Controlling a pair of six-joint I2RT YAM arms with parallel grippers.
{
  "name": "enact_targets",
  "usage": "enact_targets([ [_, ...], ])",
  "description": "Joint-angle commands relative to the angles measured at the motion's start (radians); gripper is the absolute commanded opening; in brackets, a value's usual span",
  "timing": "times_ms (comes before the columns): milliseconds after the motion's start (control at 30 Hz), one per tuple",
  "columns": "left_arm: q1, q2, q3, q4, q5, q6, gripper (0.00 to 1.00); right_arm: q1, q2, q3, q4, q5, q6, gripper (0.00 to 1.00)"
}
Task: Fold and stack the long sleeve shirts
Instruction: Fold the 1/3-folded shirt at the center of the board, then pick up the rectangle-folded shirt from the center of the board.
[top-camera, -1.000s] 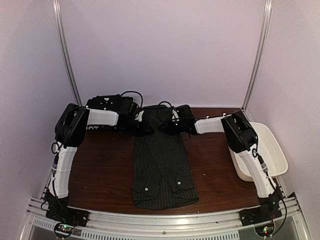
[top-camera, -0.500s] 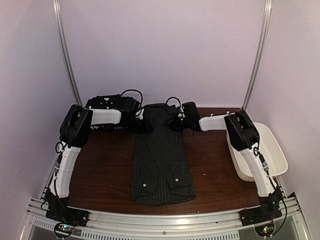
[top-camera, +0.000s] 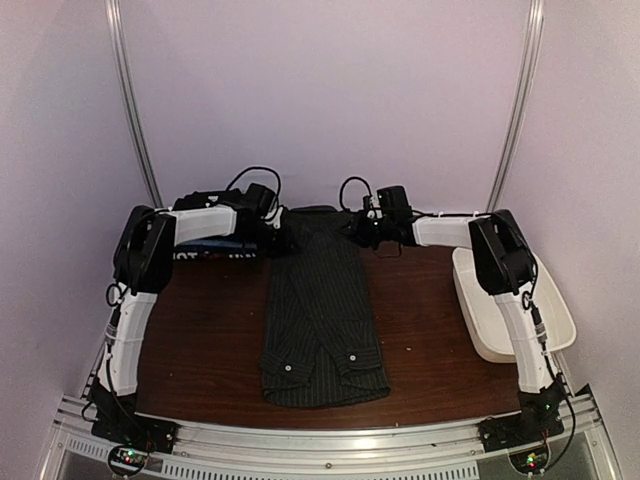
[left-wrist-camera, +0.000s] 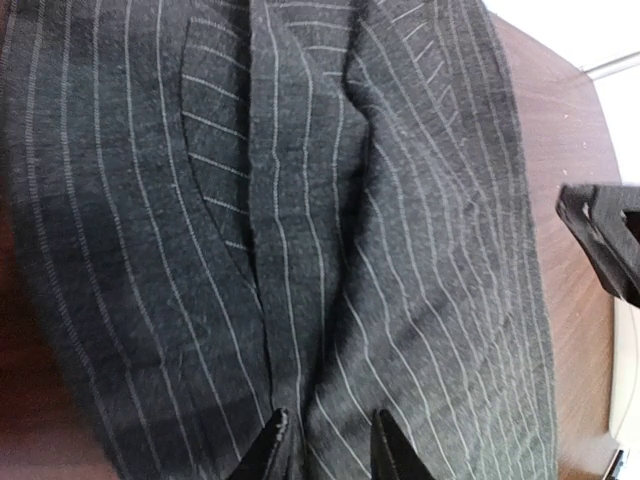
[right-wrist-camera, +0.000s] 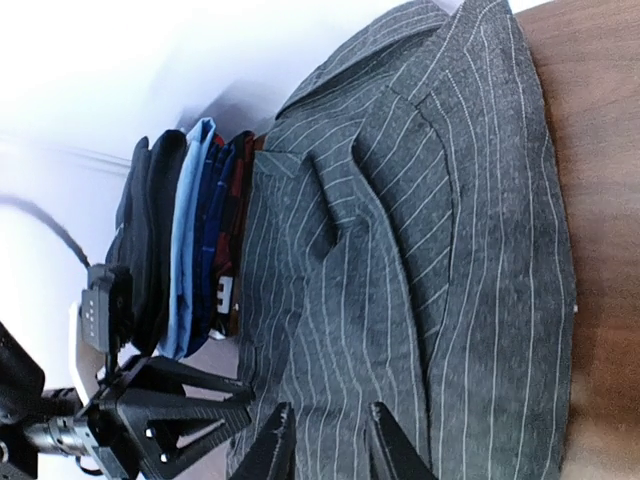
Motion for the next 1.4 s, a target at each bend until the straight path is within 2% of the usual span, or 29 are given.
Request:
enact_targets([
  [0,-0.007,-0.200,-0.092,-0.015,-0.013,0.032,0.30,0.007,-0.229,-0.191,-0.021,-0.014,-0.134,0.28],
  [233,-0.026,-0.501,-0.504,0.076,-0.013,-0.030,0.32,0.037,-0.525,-0.595,0.040,-0.002,-0.210,0.36],
  [467,-0.066,-0.783,-0.946,0.186,-0.013,-0.101,0.32,0.129,-0.749,-0.919,0.057,0.026,-0.247,0.39],
  [767,-0.106,-1.032,-1.297,0.249,-0.027,-0.205,0.34,0.243,-0.994,-1.255,0.074,0.080,-0.201,0.40],
  [1067,-0.175,-1.091,-1.477,0.433,0.046,-0.339,0.48,0.333,-1.076,-1.402,0.065,0.101,-0.161,0.45],
  [1200,-0.200,-1.073,-1.492,0.467,0.059,-0.375,0.52,0.354,-1.067,-1.435,0.078,0.102,-0.142,0.47],
  [1367,-0.244,-1.009,-1.481,0.479,0.061,-0.393,0.53,0.367,-1.051,-1.480,0.133,0.088,-0.109,0.49],
])
